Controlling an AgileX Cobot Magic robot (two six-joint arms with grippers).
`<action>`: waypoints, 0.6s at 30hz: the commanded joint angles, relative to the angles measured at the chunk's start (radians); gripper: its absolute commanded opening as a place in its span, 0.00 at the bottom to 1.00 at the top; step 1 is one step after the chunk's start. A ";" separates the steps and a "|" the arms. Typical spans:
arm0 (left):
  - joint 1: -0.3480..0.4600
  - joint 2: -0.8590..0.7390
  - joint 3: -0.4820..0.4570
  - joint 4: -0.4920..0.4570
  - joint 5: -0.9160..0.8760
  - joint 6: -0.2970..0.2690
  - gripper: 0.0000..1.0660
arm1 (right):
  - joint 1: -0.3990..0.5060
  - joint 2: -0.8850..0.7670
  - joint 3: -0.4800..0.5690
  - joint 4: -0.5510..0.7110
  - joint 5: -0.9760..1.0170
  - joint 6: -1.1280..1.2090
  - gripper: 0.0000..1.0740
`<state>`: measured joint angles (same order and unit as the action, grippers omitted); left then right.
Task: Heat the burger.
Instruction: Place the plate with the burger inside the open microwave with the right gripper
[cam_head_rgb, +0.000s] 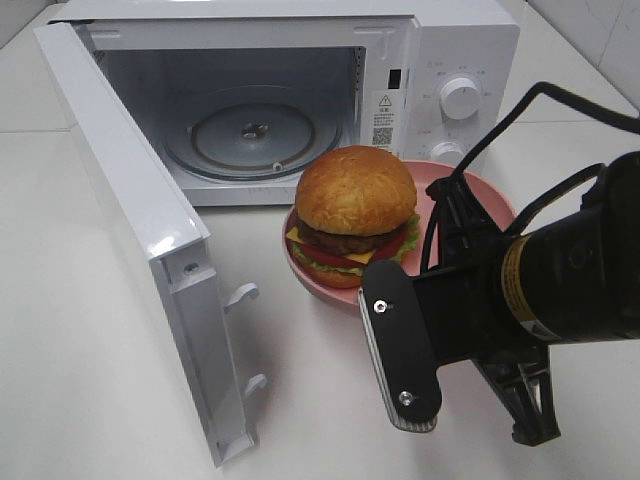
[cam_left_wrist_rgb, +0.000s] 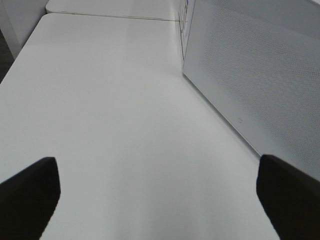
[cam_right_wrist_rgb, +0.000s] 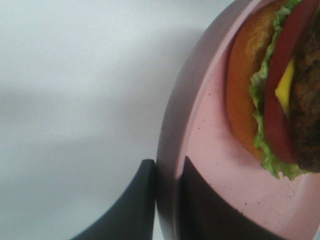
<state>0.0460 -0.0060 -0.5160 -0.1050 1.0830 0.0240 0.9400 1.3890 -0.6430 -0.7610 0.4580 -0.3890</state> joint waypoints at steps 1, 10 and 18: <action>0.003 -0.010 0.002 -0.001 -0.016 0.000 0.94 | -0.027 -0.012 -0.005 -0.013 -0.093 -0.072 0.04; 0.003 -0.010 0.002 -0.001 -0.016 0.000 0.94 | -0.148 -0.012 -0.005 0.116 -0.266 -0.341 0.04; 0.003 -0.010 0.002 -0.001 -0.016 0.000 0.94 | -0.230 -0.012 -0.005 0.290 -0.336 -0.596 0.04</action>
<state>0.0460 -0.0060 -0.5160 -0.1050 1.0830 0.0240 0.7350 1.3890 -0.6400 -0.5400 0.1950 -0.8880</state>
